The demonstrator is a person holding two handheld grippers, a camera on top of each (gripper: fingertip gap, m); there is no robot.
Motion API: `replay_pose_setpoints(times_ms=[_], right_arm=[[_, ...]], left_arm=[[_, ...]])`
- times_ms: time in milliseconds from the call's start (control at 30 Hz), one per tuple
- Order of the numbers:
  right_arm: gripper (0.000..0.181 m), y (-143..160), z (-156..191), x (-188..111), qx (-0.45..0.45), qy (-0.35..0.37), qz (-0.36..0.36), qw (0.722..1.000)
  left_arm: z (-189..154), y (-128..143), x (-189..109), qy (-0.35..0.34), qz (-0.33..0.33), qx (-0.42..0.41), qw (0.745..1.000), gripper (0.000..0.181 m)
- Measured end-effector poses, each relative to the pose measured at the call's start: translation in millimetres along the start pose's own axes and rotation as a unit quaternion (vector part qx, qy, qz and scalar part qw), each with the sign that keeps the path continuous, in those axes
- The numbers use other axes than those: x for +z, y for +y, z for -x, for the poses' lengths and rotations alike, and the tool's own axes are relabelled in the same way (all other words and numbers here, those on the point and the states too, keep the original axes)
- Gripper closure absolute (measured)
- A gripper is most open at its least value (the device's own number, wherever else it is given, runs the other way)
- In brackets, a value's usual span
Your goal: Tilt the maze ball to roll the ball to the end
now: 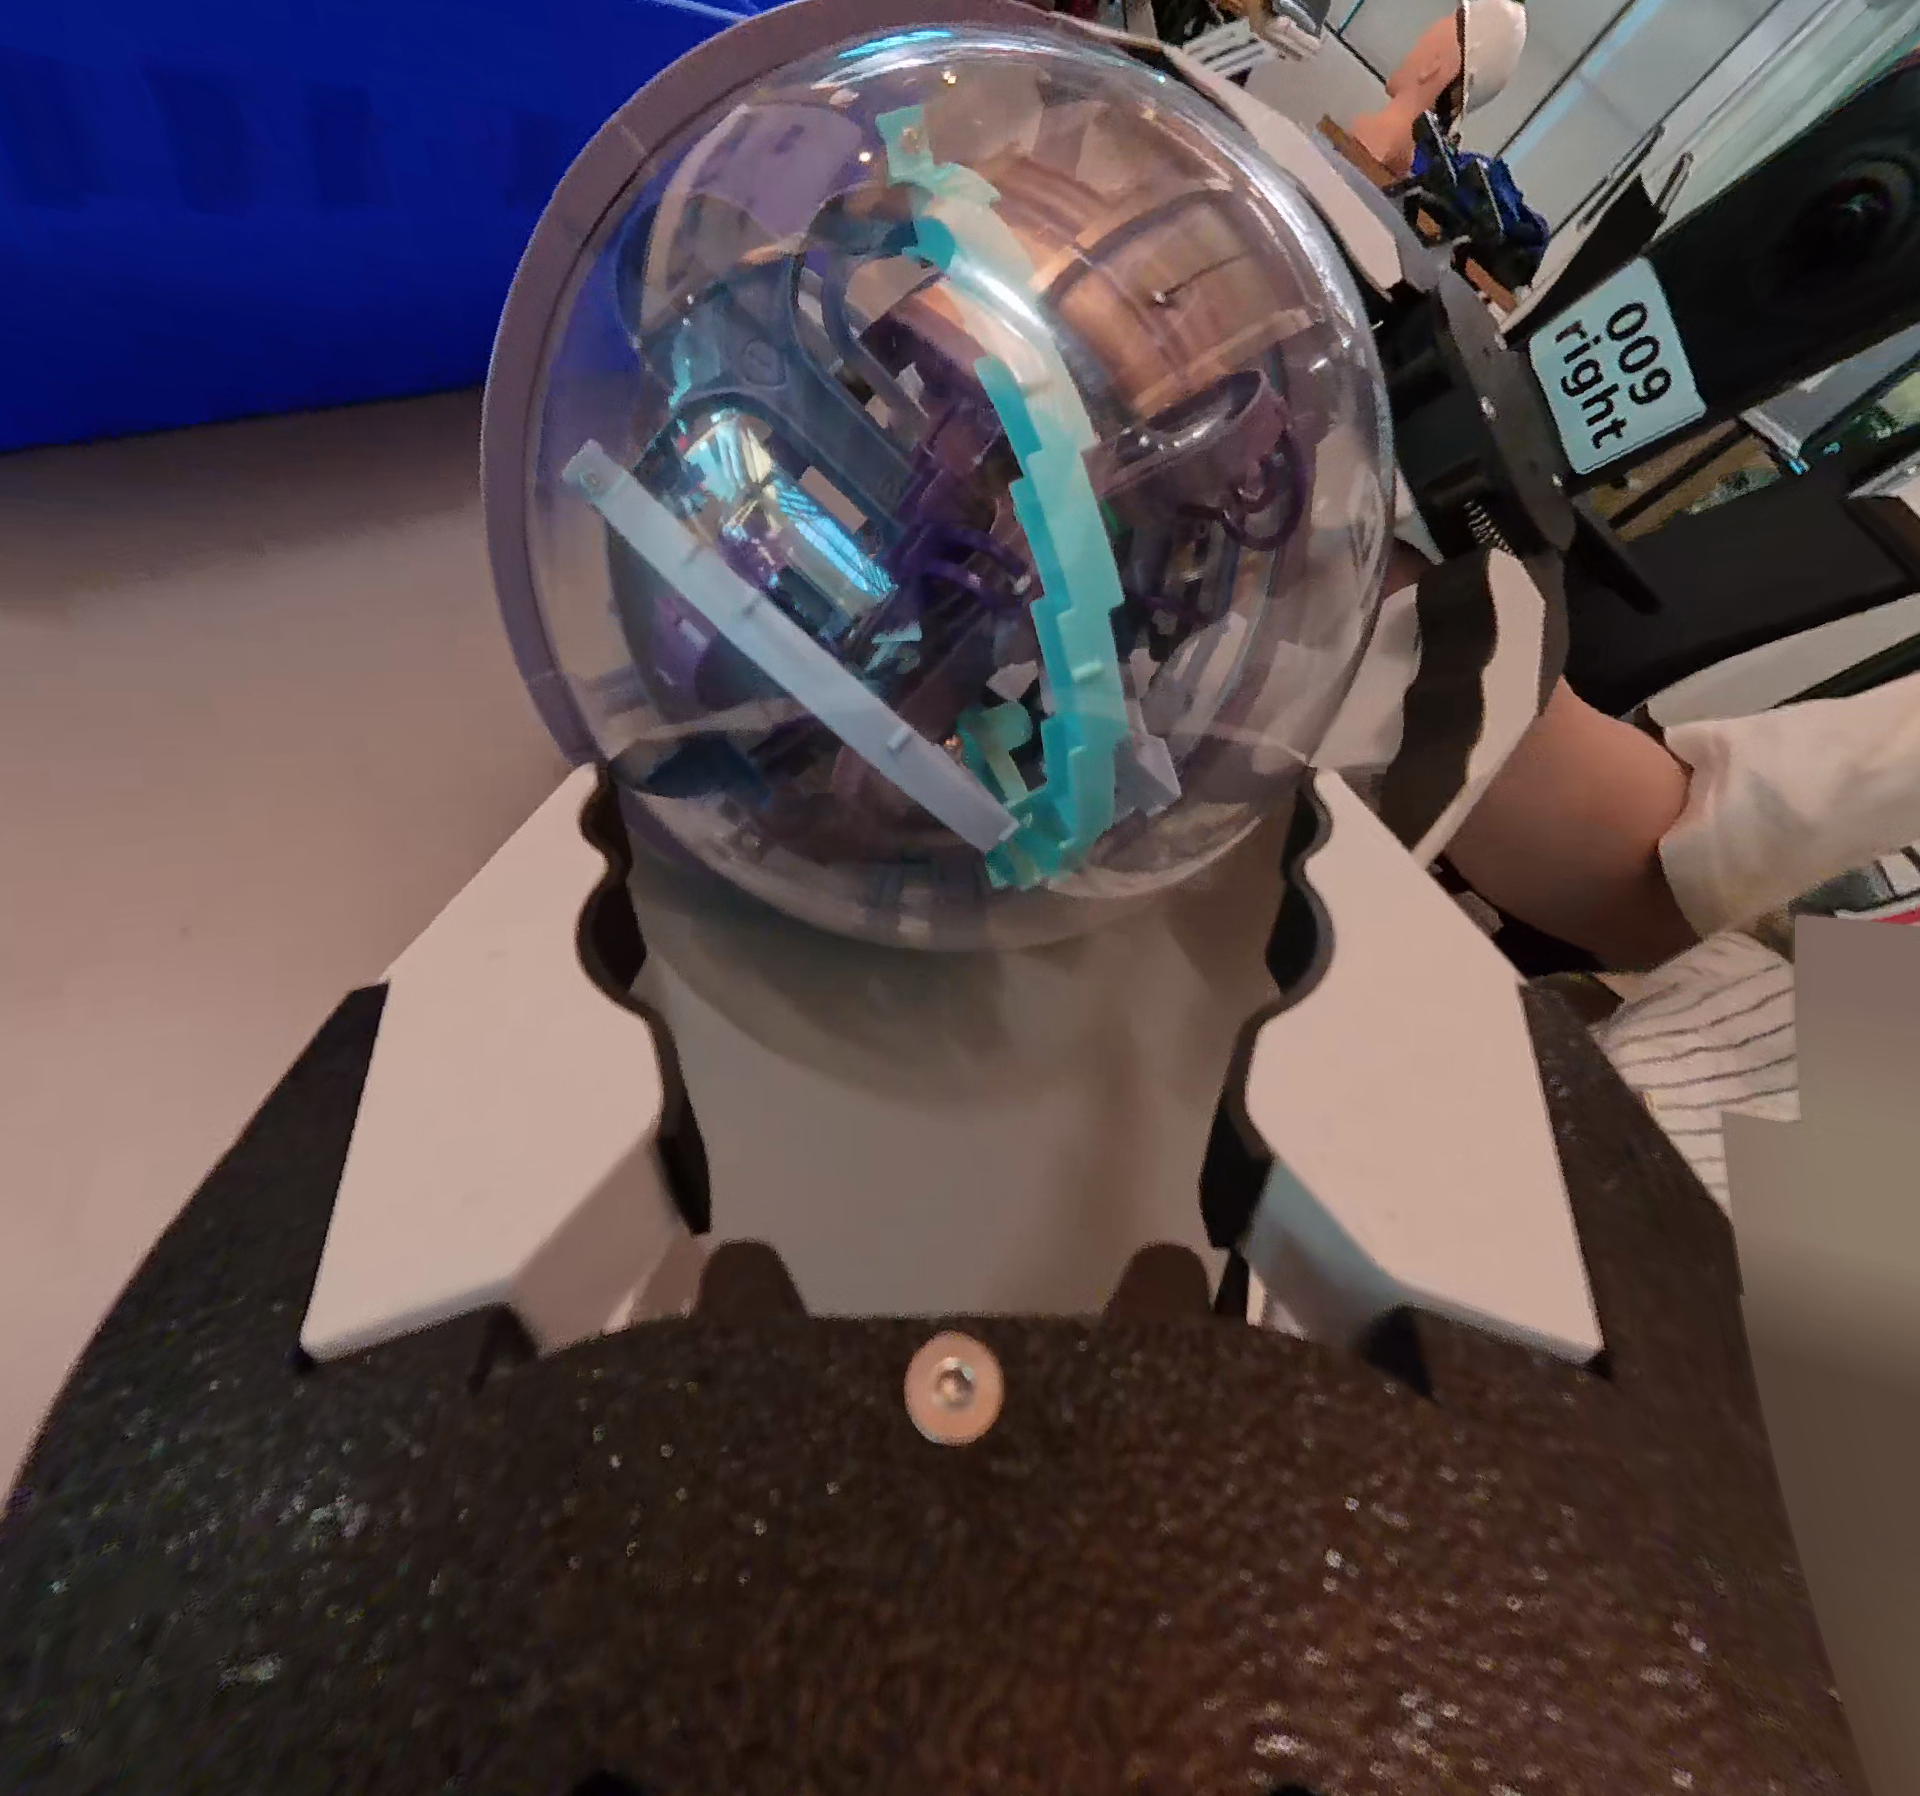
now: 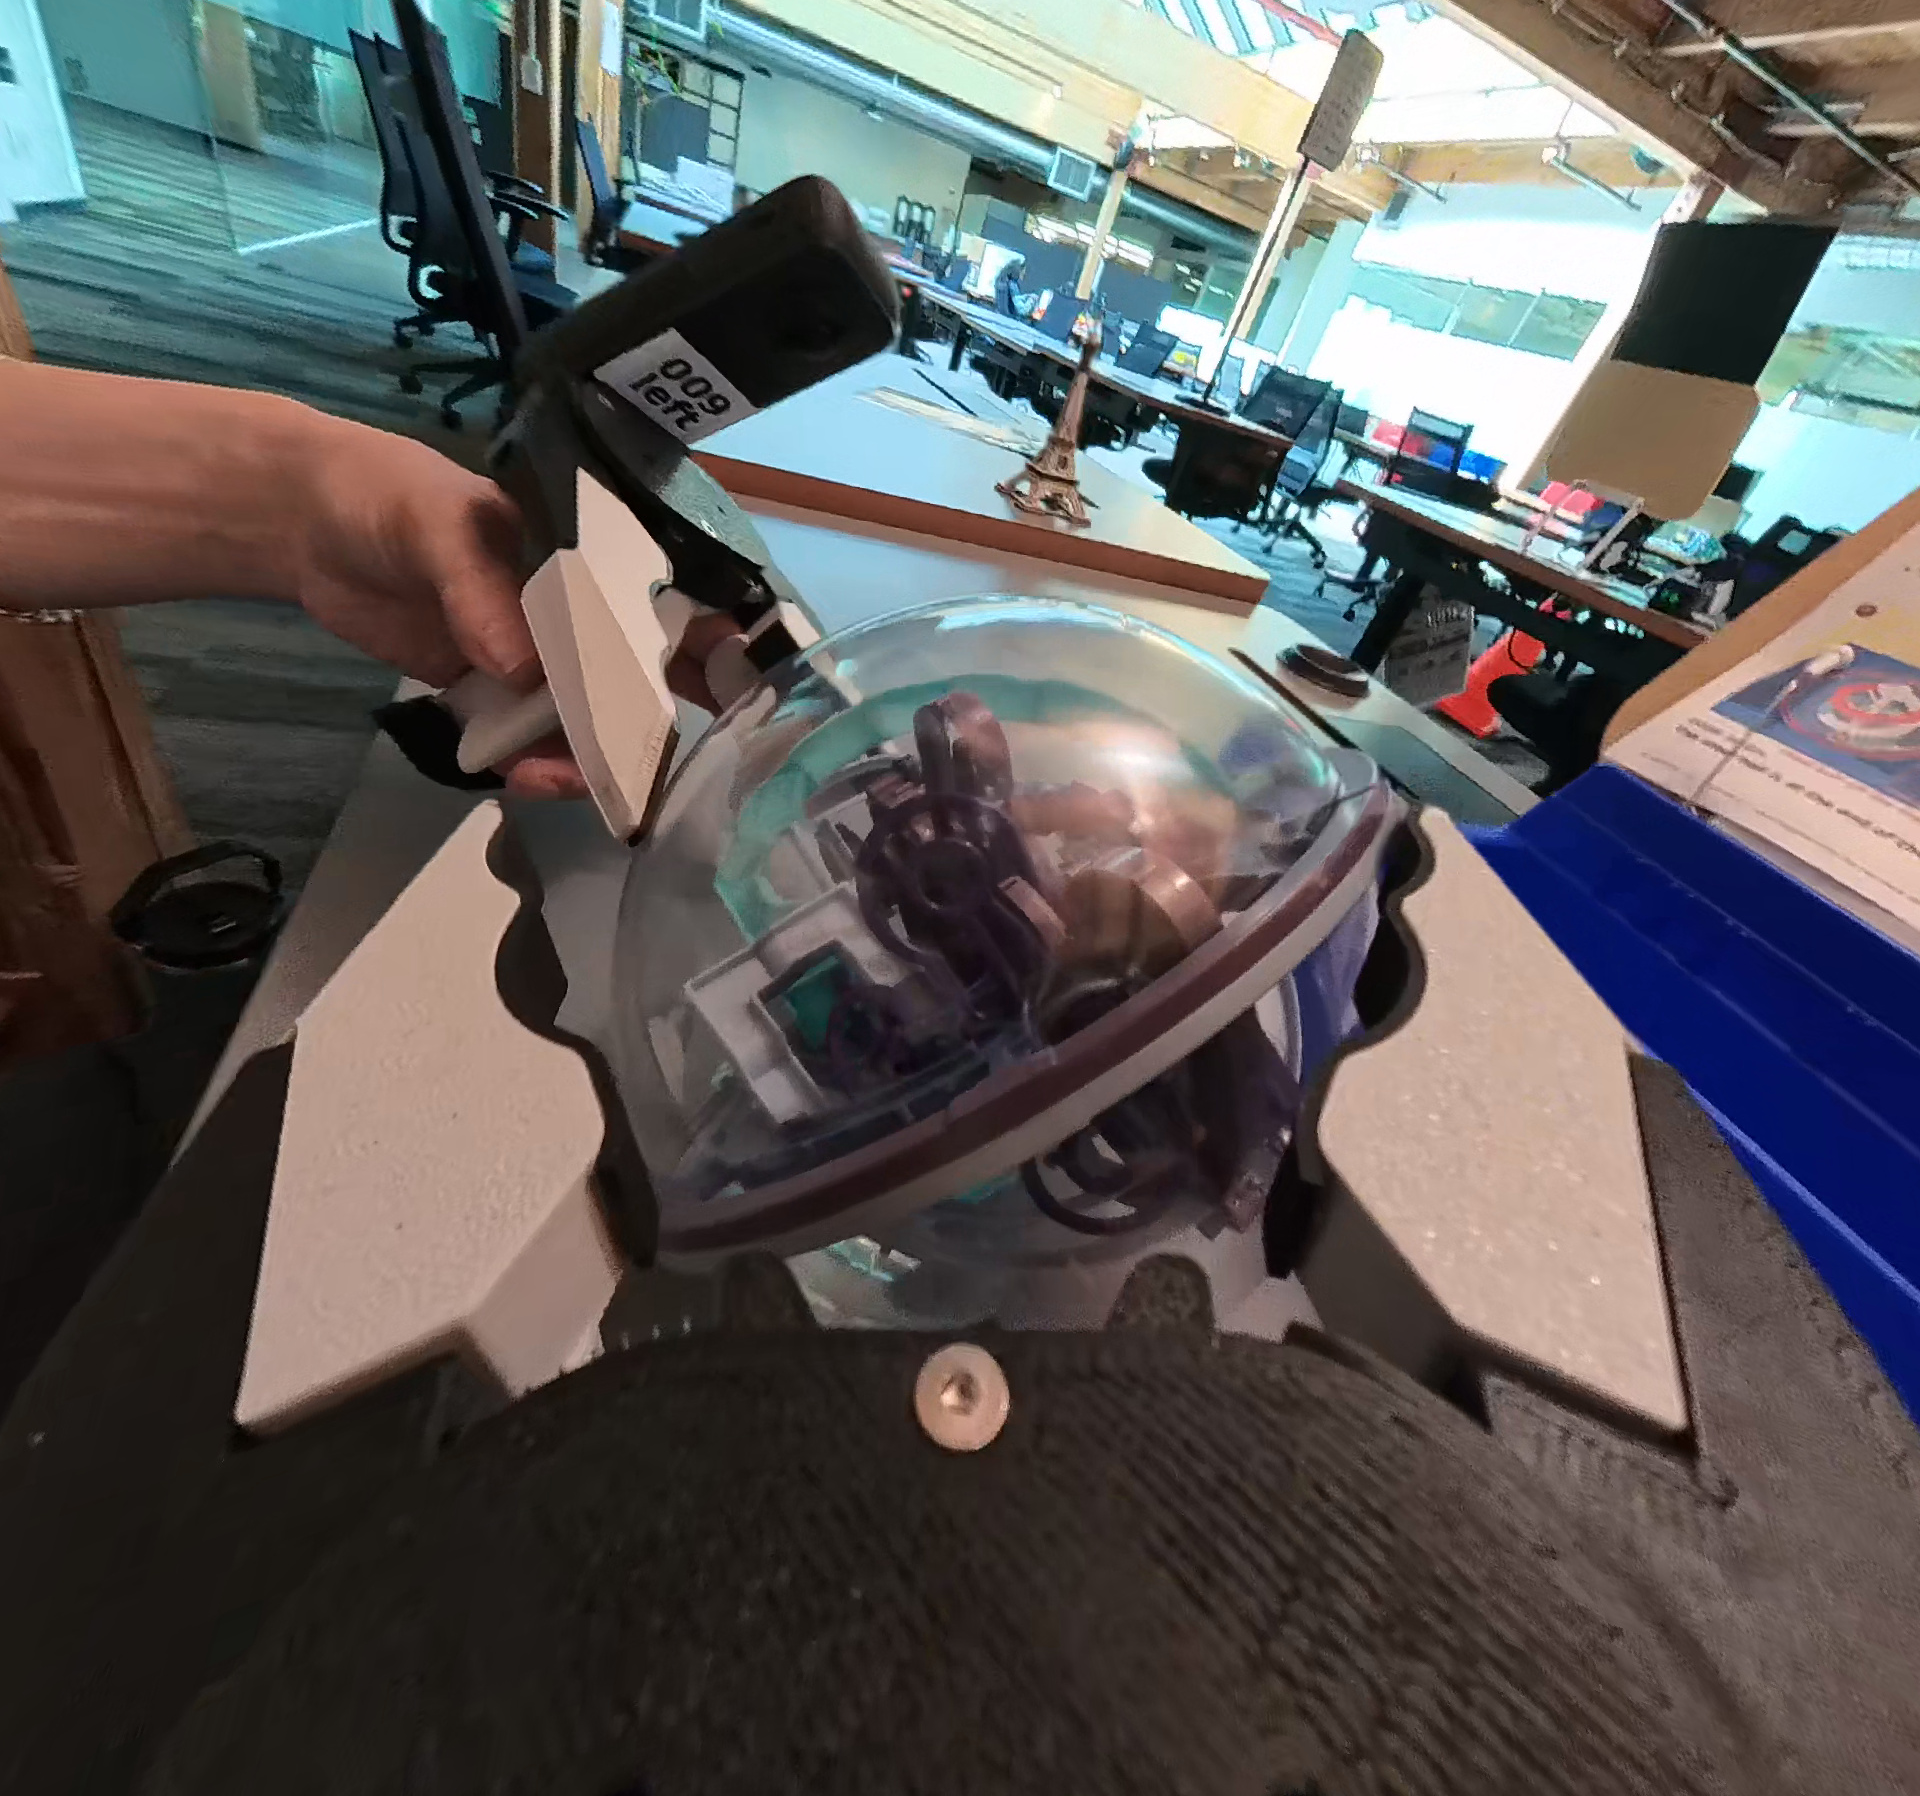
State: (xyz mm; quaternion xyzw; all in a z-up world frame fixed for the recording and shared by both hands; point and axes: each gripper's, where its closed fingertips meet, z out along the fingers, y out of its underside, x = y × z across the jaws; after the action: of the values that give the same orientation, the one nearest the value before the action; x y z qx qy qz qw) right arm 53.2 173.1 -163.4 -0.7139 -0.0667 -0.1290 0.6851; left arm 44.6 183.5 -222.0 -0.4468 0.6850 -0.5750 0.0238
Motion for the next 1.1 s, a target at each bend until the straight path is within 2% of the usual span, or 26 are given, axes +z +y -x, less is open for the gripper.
replay_pose_setpoints(times_ms=[767,1000,1100], right_arm=[[0.024,19.9,-54.2,-2.6,-0.009,0.015,0.019,1.000],[0.024,25.8,-59.4,-6.1,-0.019,0.008,0.032,0.999],[0.024,17.3,-56.8,-11.0,-0.027,-0.002,0.027,0.999]], left_arm=[[26.6,-25.3,33.7,-0.038,-0.055,-0.036,0.997,0.077],[27.6,-26.9,39.9,-0.031,-0.056,-0.046,0.997,0.076],[26.9,-26.6,41.0,-0.031,-0.052,-0.041,0.997,0.076]])
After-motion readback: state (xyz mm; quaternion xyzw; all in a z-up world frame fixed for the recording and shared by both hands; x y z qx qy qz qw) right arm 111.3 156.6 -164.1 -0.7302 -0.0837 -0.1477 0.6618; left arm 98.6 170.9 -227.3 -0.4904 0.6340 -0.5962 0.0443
